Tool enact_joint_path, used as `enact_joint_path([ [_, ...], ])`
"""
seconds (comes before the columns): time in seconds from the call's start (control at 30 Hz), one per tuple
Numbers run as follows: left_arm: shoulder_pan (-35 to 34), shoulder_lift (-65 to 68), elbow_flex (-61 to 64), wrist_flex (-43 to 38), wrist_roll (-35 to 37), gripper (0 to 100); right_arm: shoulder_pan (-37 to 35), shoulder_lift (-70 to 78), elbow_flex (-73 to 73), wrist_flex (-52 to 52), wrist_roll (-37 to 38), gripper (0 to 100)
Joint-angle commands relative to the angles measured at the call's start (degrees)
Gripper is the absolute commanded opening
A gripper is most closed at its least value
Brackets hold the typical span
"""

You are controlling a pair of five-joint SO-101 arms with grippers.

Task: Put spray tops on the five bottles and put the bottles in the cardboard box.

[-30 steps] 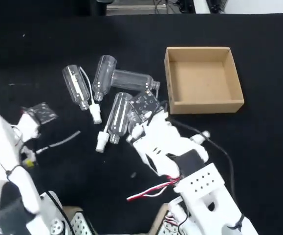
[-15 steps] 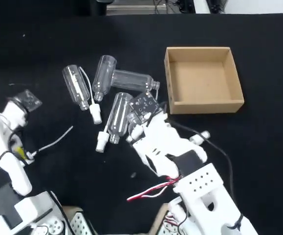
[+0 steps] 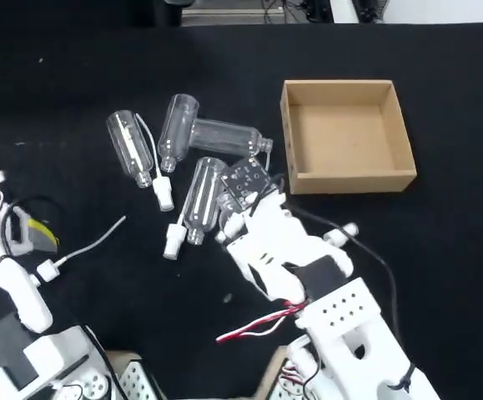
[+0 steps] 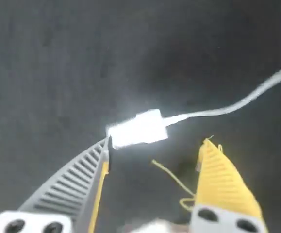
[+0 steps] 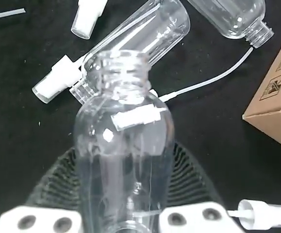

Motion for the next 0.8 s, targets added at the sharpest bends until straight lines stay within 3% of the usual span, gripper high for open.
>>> enact_joint_path([
  [0.0,-0.40,-0.35,-1.01,2.46,29.63,27,-0.97,-1.63,-0.40,-1.41,0.09,1.1],
  [0.07,-0.57,0.35,-0.48,2.37,37.80,27,-0.97,-1.63,-0.40,-1.41,0.18,1.1],
  [0.2,-0.48,0.79,6.29,2.37,40.79,27,-0.97,-1.63,-0.40,-1.41,0.18,1.1],
  [0.3,-0.48,1.41,8.22,1.58,48.53,27,-0.97,-1.63,-0.40,-1.41,0.18,1.1],
  [0.43,-1.01,1.41,9.27,-5.19,56.09,27,-0.97,-1.63,-0.31,-1.23,0.18,1.1],
  [0.6,-0.57,1.41,13.58,-11.96,62.07,27,-0.97,-1.63,-0.31,-1.05,0.18,1.1],
  [0.77,-0.75,1.41,20.09,-19.16,63.47,27,-0.97,-1.63,-0.31,-1.05,0.26,1.1],
])
